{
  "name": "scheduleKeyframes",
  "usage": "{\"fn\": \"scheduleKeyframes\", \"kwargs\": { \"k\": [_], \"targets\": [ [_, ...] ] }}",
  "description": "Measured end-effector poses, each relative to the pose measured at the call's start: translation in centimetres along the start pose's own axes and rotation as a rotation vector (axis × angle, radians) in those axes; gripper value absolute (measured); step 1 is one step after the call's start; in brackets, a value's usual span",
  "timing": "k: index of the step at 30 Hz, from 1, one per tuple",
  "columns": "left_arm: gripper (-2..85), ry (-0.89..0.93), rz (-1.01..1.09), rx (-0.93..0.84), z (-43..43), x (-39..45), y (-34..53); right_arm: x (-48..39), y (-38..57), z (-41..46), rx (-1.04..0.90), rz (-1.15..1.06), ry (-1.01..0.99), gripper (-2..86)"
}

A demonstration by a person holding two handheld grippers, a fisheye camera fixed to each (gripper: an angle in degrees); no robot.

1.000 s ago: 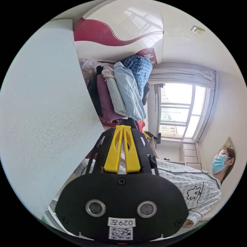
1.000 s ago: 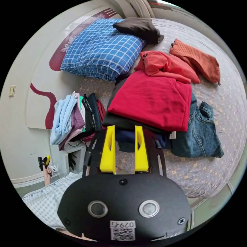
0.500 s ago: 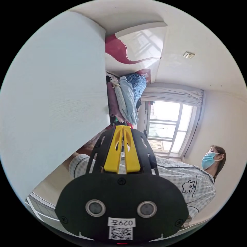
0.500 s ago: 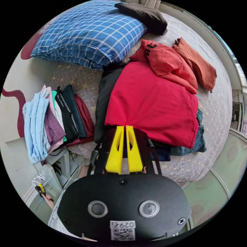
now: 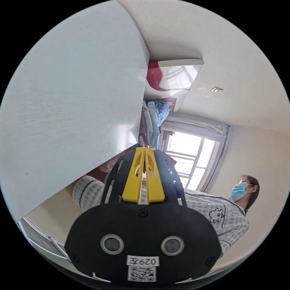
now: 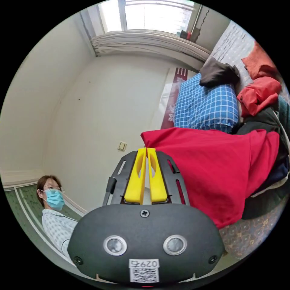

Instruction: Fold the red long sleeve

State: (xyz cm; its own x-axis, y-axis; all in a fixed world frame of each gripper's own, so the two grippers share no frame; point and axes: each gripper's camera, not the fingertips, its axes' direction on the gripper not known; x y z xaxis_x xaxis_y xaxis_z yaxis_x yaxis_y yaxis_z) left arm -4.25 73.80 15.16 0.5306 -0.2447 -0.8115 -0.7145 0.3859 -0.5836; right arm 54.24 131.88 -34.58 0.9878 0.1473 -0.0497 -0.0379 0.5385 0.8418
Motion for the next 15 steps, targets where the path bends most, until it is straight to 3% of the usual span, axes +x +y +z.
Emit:
{"fn": "scheduleKeyframes", "kwargs": {
  "k": [5,10,13,15],
  "targets": [
    [-1.0,0.004,0.065,-0.085,-3.9,0.8,-1.1,-10.6,4.4,9.3,-0.240,-0.197,-0.268,-0.3],
    [-1.0,-0.106,0.152,-0.099,-11.4,2.5,0.1,-19.2,13.2,25.1,-0.587,-0.273,-0.684,-0.3],
    [-1.0,-0.162,0.181,-0.080,-15.1,2.3,1.0,-20.1,21.7,34.1,-0.841,-0.203,-0.789,-0.3],
    [-1.0,-0.173,0.187,-0.062,-17.1,2.0,1.6,-18.4,27.4,38.3,-0.953,-0.099,-0.712,-0.3]
  ]
}}
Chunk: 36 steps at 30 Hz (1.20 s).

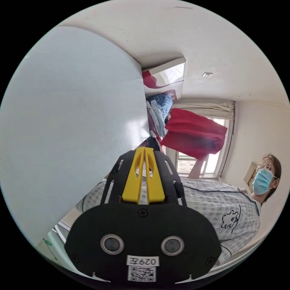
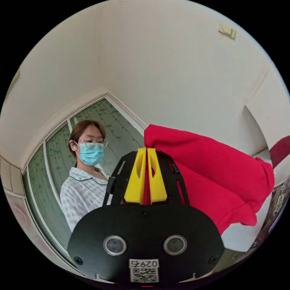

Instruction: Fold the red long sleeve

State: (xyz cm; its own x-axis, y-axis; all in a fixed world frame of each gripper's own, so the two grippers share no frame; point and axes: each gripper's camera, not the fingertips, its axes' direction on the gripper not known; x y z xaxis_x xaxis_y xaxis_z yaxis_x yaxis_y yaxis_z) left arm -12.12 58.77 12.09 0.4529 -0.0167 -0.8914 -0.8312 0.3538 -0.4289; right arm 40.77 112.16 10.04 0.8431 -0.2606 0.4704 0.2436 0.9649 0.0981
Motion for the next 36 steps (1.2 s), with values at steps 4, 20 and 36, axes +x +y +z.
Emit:
{"fn": "scheduleKeyframes", "kwargs": {
  "k": [4,20,36],
  "targets": [
    [-1.0,0.007,-0.004,0.038,-3.4,-1.4,1.4,11.6,6.1,6.4,-0.111,0.454,0.464,-0.1],
    [-1.0,0.064,-0.086,0.078,-6.4,-6.6,5.2,15.7,8.3,10.3,-0.528,0.569,1.021,12.5],
    [-1.0,0.107,-0.069,0.079,-9.8,-8.1,3.7,10.1,0.9,6.8,-0.115,0.275,0.835,0.1]
  ]
}}
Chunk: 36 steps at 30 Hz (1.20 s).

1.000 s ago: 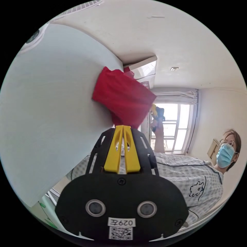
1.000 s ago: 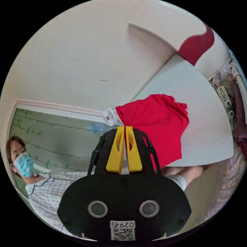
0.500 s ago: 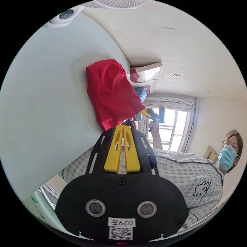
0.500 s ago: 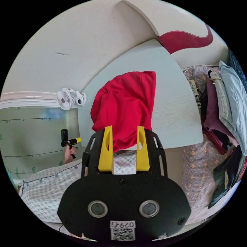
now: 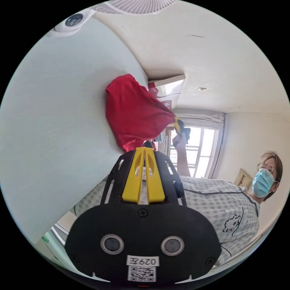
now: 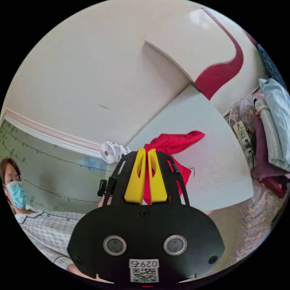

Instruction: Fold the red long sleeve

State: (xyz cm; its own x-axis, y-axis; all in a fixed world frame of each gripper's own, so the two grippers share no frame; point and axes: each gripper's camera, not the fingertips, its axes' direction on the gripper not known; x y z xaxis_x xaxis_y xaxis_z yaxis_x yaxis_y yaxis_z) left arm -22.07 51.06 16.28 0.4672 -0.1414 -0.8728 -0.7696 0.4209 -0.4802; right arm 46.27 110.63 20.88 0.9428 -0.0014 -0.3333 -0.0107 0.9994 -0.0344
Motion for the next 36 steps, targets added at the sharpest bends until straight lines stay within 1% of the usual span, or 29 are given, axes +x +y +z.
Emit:
{"fn": "scheduleKeyframes", "kwargs": {
  "k": [1,2,4,5,7,8,9,10,11,12,13,14,15,16,18,20,22,23,24,25,27,28,29,30,31,32,33,36],
  "targets": [
    [-1.0,0.006,-0.008,0.008,-0.3,-0.4,0.1,-3.6,-1.5,-2.1,0.021,-0.114,0.027,0.1],
    [-1.0,0.013,-0.011,0.012,-0.4,-0.6,0.1,-5.6,-2.0,-2.9,0.033,-0.175,0.039,0.0],
    [-1.0,0.037,-0.017,0.029,-0.7,-1.1,0.1,-12.7,-2.8,-4.2,0.026,-0.386,0.084,0.1],
    [-1.0,0.040,-0.015,0.033,-0.7,-1.2,0.1,-14.2,-2.7,-3.9,0.009,-0.431,0.102,0.1],
    [-1.0,0.038,-0.004,0.045,-0.7,-1.0,-0.3,-18.6,-1.7,-0.2,-0.093,-0.558,0.192,0.3],
    [-1.0,0.039,-0.001,0.047,-0.6,-0.9,-0.4,-19.1,-1.3,1.4,-0.132,-0.576,0.213,0.4],
    [-1.0,0.043,0.006,0.050,-0.5,-0.8,-0.6,-19.4,-0.5,5.4,-0.237,-0.600,0.246,0.7],
    [-1.0,0.054,0.011,0.050,-0.2,-0.8,-0.9,-18.5,0.5,10.3,-0.385,-0.584,0.264,1.2],
    [-1.0,0.061,0.012,0.049,0.0,-0.8,-1.0,-17.7,1.2,13.0,-0.472,-0.569,0.266,1.6],
    [-1.0,0.079,0.017,0.049,0.2,-0.8,-1.2,-15.6,2.9,18.3,-0.668,-0.531,0.251,2.5],
    [-1.0,0.096,0.022,0.049,0.4,-0.6,-1.3,-13.4,4.8,22.6,-0.867,-0.478,0.190,3.8],
    [-1.0,0.101,0.025,0.049,0.5,-0.5,-1.2,-12.4,5.8,24.1,-0.942,-0.443,0.144,3.9],
    [-1.0,0.099,0.032,0.050,0.4,-0.3,-1.0,-10.8,7.1,25.3,-1.003,-0.375,0.011,4.3],
    [-1.0,0.078,0.032,0.057,0.1,-0.1,-0.7,-9.7,7.5,24.7,-0.985,-0.323,-0.129,2.9],
    [-1.0,0.027,0.013,0.073,-0.6,-0.2,0.2,-8.0,6.7,22.0,-0.912,-0.268,-0.218,2.5],
    [-1.0,-0.007,-0.018,0.088,-1.2,-0.8,1.2,-5.7,4.8,18.2,-0.799,-0.221,-0.145,3.5],
    [-0.9,-0.014,-0.059,0.096,-1.5,-1.9,2.2,-1.5,2.1,12.6,-0.641,-0.124,0.041,7.1],
    [-0.9,-0.021,-0.064,0.092,-1.4,-2.0,2.2,-0.4,1.5,11.3,-0.607,-0.090,0.090,9.0],
    [-0.9,-0.048,-0.069,0.077,-1.1,-2.0,2.2,1.9,0.6,9.3,-0.549,-0.021,0.193,12.9],
    [-0.8,-0.086,-0.063,0.058,-0.6,-1.6,1.8,4.3,0.1,8.0,-0.520,0.043,0.288,14.7],
    [-0.5,-0.137,-0.028,0.020,0.6,-0.5,0.7,8.1,0.0,7.5,-0.530,0.134,0.381,15.9],
    [0.0,-0.159,-0.001,-0.015,1.7,0.3,-0.3,10.7,0.4,8.0,-0.566,0.199,0.382,15.8],
    [0.2,-0.167,0.013,-0.035,2.4,0.8,-0.9,11.9,0.7,8.5,-0.582,0.224,0.371,15.6],
    [2.2,-0.179,0.043,-0.075,3.7,1.8,-2.1,14.0,1.4,9.5,-0.617,0.271,0.351,14.1],
    [3.7,-0.189,0.074,-0.121,5.3,2.8,-3.3,15.7,2.2,10.6,-0.663,0.319,0.334,11.7],
    [4.2,-0.193,0.088,-0.145,6.1,3.3,-3.9,15.9,2.4,10.8,-0.667,0.325,0.323,9.1],
    [4.8,-0.198,0.119,-0.196,7.6,4.4,-5.1,15.3,2.7,10.6,-0.650,0.309,0.311,3.9],
    [4.9,-0.231,0.188,-0.277,10.7,6.9,-7.2,10.1,3.0,8.7,-0.575,0.130,0.286,1.1]
  ]
}}
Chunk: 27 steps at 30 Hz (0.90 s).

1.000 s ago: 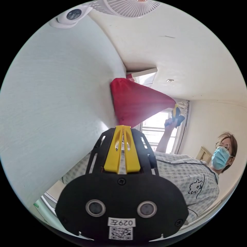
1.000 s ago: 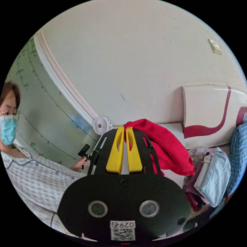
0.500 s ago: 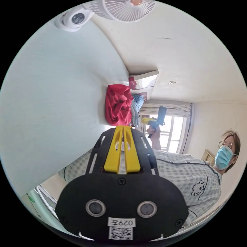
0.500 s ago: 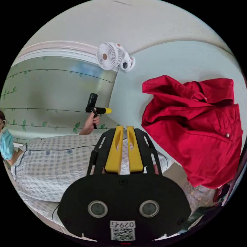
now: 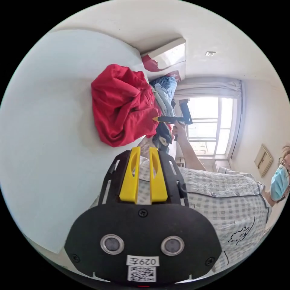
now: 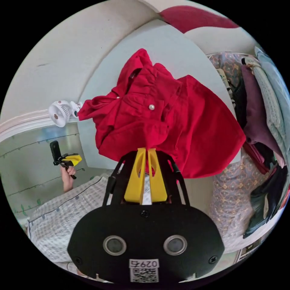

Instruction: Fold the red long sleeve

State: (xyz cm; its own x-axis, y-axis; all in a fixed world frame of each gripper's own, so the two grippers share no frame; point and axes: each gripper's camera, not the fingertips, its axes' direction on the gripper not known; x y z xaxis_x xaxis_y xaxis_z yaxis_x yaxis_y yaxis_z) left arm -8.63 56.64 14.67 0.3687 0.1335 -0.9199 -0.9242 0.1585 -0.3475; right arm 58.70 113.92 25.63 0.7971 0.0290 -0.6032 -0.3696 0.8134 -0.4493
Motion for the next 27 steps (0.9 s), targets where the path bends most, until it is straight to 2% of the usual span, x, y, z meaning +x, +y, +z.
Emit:
{"fn": "scheduleKeyframes", "kwargs": {
  "k": [5,8,10,11,14,17,19,21,24,25,27],
  "targets": [
    [1.2,0.007,0.026,-0.024,1.4,1.2,-3.1,-7.6,4.1,-2.6,0.063,-0.333,-0.320,0.5],
    [-0.6,0.022,0.007,-0.014,1.7,0.8,-4.3,-11.4,3.8,3.3,-0.235,-0.450,-0.410,1.2],
    [-0.8,-0.010,-0.003,-0.020,1.8,1.0,-5.3,-13.4,3.6,10.0,-0.562,-0.458,-0.457,3.3],
    [-0.9,-0.024,-0.005,-0.025,1.8,1.0,-5.6,-13.8,3.7,11.0,-0.608,-0.465,-0.476,4.3],
    [-0.9,-0.103,-0.003,-0.056,2.3,1.6,-6.5,-13.3,3.7,9.3,-0.515,-0.440,-0.545,7.2],
    [-0.7,-0.150,0.004,-0.107,3.7,1.7,-7.3,-8.9,2.6,4.0,-0.303,-0.328,-0.525,6.9],
    [0.1,-0.193,0.025,-0.144,5.3,1.9,-8.5,-5.1,1.7,-0.1,-0.135,-0.215,-0.419,7.2],
    [2.7,-0.274,0.043,-0.189,6.7,2.6,-9.9,-3.3,0.8,-1.9,-0.069,-0.127,-0.262,9.1],
    [10.5,-0.486,0.079,-0.256,9.2,4.5,-12.8,-1.3,-1.2,-2.7,-0.035,0.018,-0.064,14.5],
    [13.5,-0.558,0.095,-0.277,10.3,5.2,-13.9,-0.8,-2.1,-2.2,-0.043,0.043,-0.047,14.7],
    [14.2,-0.614,0.134,-0.310,12.0,6.1,-15.3,-0.4,-3.3,-0.8,-0.074,0.068,-0.033,14.2]
  ]
}}
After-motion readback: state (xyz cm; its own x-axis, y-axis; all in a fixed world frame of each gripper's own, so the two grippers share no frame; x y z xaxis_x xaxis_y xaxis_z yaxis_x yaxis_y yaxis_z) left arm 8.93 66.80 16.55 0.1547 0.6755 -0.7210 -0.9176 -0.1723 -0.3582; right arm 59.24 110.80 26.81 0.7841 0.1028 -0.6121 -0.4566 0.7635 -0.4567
